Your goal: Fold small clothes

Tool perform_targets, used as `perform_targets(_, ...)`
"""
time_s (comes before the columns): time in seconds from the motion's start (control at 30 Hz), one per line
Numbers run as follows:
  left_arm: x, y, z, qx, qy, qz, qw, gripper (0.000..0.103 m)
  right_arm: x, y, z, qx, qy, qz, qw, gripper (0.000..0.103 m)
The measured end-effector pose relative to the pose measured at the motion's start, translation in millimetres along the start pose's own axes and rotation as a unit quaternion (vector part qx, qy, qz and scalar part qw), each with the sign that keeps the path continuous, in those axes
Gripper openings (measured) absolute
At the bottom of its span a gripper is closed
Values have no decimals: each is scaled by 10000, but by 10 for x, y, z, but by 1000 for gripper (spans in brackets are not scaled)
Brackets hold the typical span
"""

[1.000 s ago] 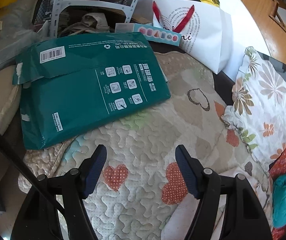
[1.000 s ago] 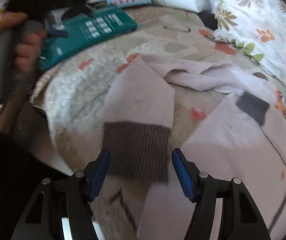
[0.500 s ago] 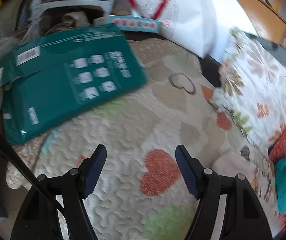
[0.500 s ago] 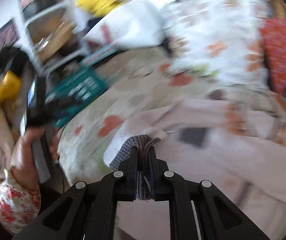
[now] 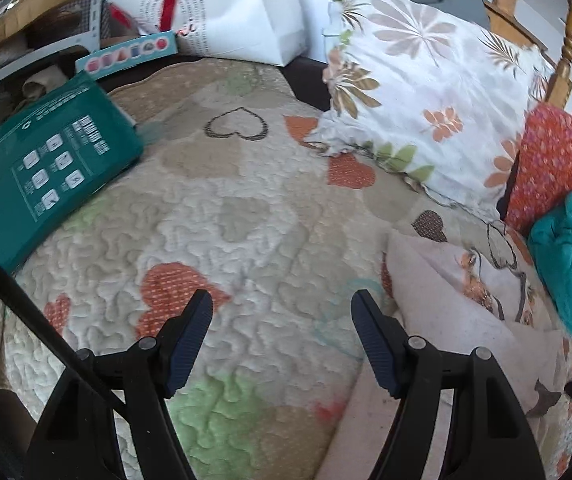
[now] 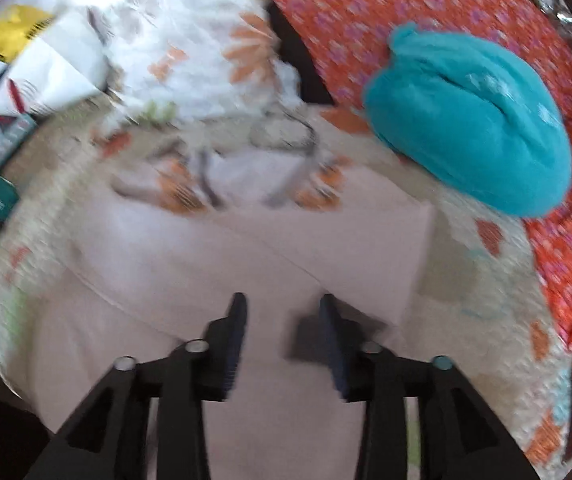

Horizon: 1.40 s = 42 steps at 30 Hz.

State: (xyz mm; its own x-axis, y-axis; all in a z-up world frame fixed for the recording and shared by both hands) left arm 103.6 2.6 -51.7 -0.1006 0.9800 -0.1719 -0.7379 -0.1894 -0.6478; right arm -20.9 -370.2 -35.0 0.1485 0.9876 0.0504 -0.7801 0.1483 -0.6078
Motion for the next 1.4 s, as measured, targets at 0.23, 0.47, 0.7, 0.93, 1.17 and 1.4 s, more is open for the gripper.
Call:
perform_targets(0.23, 18, 46, -147, 365, 191, 367, 9985, 71, 1245, -635, -505, 143, -1415, 152, 9897, 48)
perform_targets(0.47, 0, -28, -253, 511, 321, 558, 9966, 71, 2252, -1071, -1494, 873, -1968, -3, 9765, 57)
perform_targets(0.7, -22, -59, -365, 694, 307, 509, 9958, 72, 2494, -1101, -2253, 1546, -1344, 562, 9772, 6)
perform_targets(0.93, -34, -55, -440, 781, 230, 399, 9959, 72, 2592, -1459, -2562, 968, -956, 679, 9884, 7)
perform_targets(1.17, -22, -42, -457, 808, 216, 382, 9958, 72, 2218, -1493, -1859, 789, -1401, 236, 9867, 45)
perform_targets(1.4, -65, 162, -492, 1105, 425, 408, 9921, 72, 735, -681, -1042, 947, -562, 13, 9939, 47)
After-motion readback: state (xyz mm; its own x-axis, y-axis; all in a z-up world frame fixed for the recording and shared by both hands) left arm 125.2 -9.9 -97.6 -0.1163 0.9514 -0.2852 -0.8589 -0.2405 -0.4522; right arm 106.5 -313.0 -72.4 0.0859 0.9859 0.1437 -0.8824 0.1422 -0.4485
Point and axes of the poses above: each gripper's, at about its wrist camera, not at the fingertips, and z roughly against the way its jaws point, x to its left, y to its underside, the point moved 8 cm from there along -z, roughly the way its jaws point, and after that the axes turned 1 degree about -y, right-handed, at the moved point
